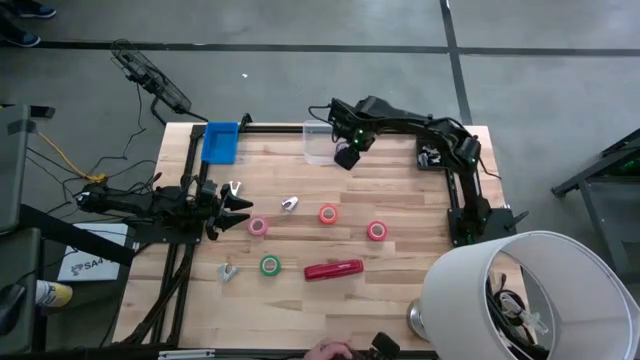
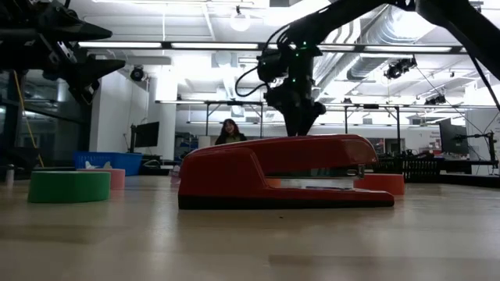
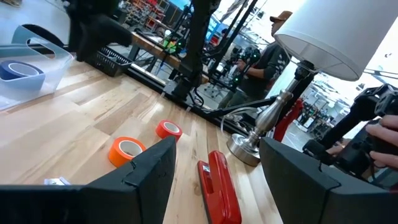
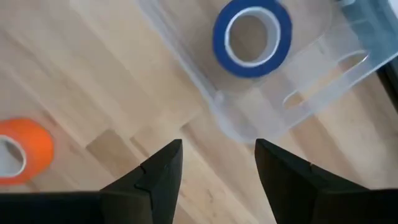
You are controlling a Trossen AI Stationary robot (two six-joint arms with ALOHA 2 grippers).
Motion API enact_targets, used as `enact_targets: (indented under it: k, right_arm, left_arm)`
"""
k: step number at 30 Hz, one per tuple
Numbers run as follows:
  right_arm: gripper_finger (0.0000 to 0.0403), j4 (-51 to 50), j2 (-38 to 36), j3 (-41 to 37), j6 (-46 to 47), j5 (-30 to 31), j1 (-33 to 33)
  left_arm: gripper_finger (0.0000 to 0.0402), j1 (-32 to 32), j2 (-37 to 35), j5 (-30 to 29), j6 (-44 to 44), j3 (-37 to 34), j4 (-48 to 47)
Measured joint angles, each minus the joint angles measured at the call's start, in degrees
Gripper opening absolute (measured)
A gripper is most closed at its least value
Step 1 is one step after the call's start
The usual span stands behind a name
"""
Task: Pick and place Stapler, Stapler remover, tape
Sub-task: Put the red tape into the transparent bin
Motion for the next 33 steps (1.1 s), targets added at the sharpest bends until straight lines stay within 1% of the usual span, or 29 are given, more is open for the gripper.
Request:
enact_targets:
  k: [4, 9, 15, 19, 23, 28, 33]
  right_arm:
    - [0.0193, -0.2, -3.4, -3.6, 1.0, 2.1, 1.3]
    - [0.0193, -0.1, -8.6, -9.6, 1.4, 2.4, 3.2]
    - [0.0193, 3.1, -15.0, -20.5, 3.0, 2.1, 6.2]
    - [0.0193, 5.9, -18.9, -28.3, 5.4, 1.6, 8.4]
    - [0.0193, 6.8, -21.2, -34.6, 8.9, 1.5, 11.3]
    - [0.0193, 8.1, -22.9, -38.8, 13.6, -0.2, 16.0]
    - [0.0193, 8.3, -23.0, -39.6, 20.9, -4.0, 20.2]
  left_arm:
    - [0.0229, 0.0, 0.0, 0.0, 0.0, 0.0, 0.0]
    - [0.0229, 0.0, 0.0, 0.0, 0.0, 0.0, 0.0]
    - [0.0229, 0.0, 0.0, 0.0, 0.0, 0.0, 0.0]
    - [0.0229, 0.0, 0.0, 0.0, 0.0, 0.0, 0.0]
    - [0.0229, 0.0, 0.0, 0.0, 0.0, 0.0, 0.0]
    - [0.0229, 0.0, 0.0, 0.0, 0.0, 0.0, 0.0]
    - [0.0229, 0.0, 0.0, 0.0, 0.0, 0.0, 0.0]
